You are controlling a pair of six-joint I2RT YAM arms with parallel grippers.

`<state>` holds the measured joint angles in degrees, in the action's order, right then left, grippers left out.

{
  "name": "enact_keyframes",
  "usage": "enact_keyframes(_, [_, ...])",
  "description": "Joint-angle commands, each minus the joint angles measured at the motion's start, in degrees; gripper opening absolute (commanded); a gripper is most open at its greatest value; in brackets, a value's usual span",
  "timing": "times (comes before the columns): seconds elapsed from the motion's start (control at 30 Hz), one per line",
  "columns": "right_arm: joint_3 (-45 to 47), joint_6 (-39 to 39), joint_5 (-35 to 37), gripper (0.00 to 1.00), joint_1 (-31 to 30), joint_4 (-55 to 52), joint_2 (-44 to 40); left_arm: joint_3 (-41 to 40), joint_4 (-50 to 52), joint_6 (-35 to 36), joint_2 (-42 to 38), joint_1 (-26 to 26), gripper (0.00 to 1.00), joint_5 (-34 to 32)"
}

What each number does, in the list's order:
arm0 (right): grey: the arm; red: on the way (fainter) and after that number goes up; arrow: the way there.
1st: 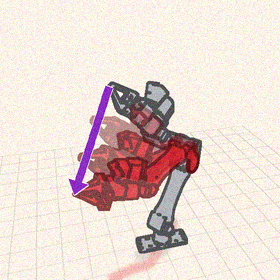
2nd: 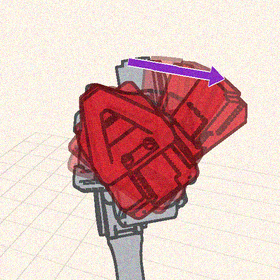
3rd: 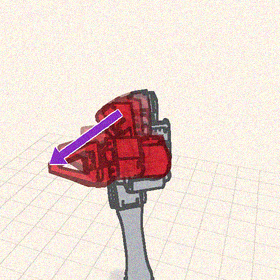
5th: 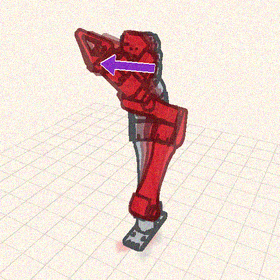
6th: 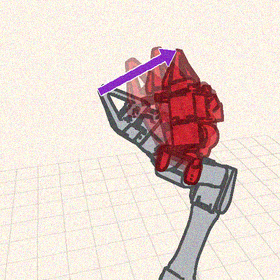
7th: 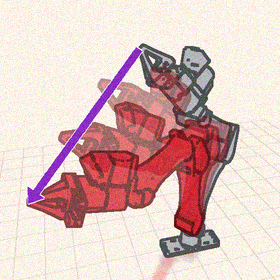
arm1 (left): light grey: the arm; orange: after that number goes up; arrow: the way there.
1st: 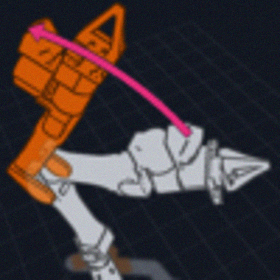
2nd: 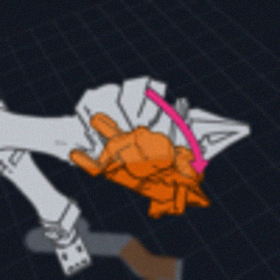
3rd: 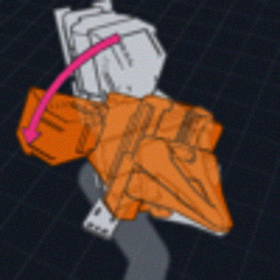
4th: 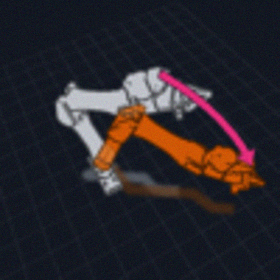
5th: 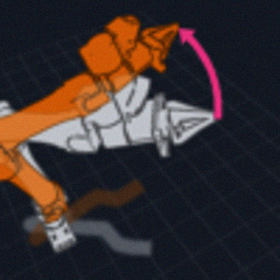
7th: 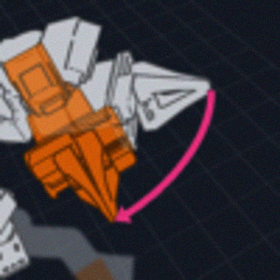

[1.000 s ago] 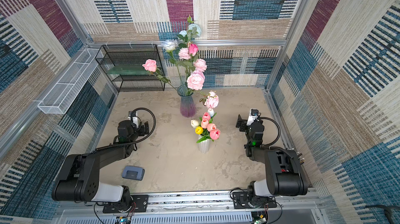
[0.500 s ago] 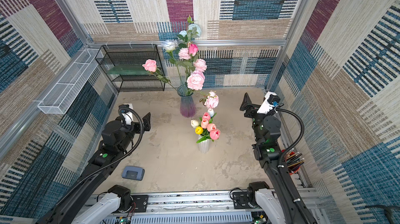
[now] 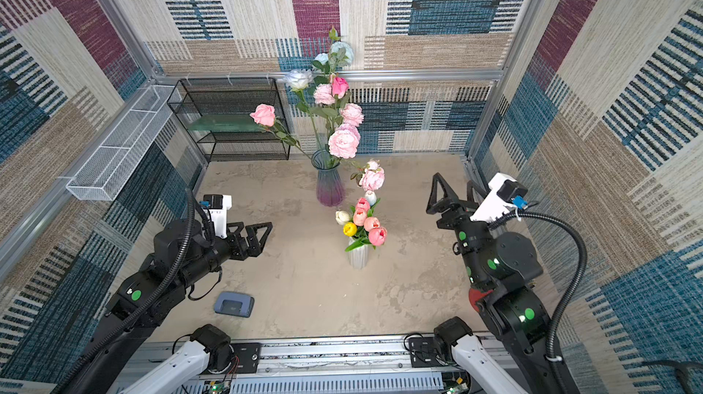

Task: Pick out pink flowers from the vase
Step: Pick up the flower from the vase.

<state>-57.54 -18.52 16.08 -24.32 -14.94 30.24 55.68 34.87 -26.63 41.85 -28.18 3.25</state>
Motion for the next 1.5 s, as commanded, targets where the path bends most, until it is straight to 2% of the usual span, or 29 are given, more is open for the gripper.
enact_keyframes(0.0, [1.32,7.05,-10.61,0.95,0.06,-1.43,-1.35,-0.33,2.38,-1.93,2.54,-0.09,1.0,12.87])
enact_keyframes(0.03, [1.93,7.29,-12.25,0.95,0.01,-3.46,-1.49,-0.92,2.23,-0.51,3.29,-0.3,1.0,15.39])
enact_keyframes(0.1, [3.08,7.1,-15.65,0.97,-0.01,-6.5,-2.24,-1.53,2.28,1.91,4.34,-1.12,0.98,16.17])
enact_keyframes(0.17, [5.14,6.66,-15.88,1.0,0.03,-8.12,-4.68,-1.08,3.24,4.81,5.94,-3.02,0.95,14.8])
enact_keyframes(0.2, [6.5,7.22,-16.06,0.97,-0.02,-8.44,-6.37,-0.3,4.34,5.98,7.11,-4.32,0.94,13.02])
enact_keyframes(0.4, [11.21,11.75,-20.7,0.74,0.15,-13.22,-11.75,2.49,6.26,11.6,14.07,-14.28,0.9,3.92])
enact_keyframes(0.53, [14.12,16.63,-28.15,0.4,0.23,-10.66,-12.97,2.64,4.23,13.26,15.85,-16.11,0.9,3.68])
enact_keyframes(0.77, [19.32,23.54,-38.18,0.26,0.15,-4.48,-13.44,-1.4,-0.73,13.88,10.88,-16.11,0.9,0.31])
enact_keyframes(1.07, [26.2,25.24,-43.62,0.25,-0.89,5.16,-16.97,-3.11,-0.92,14.5,6.78,-16.11,0.9,-3.68])
enact_keyframes(1.47, [28.86,24.49,-42.8,0.29,-5.99,8.23,-17.12,-3.21,-1.76,13.98,7.28,-15.94,0.88,-2.41])
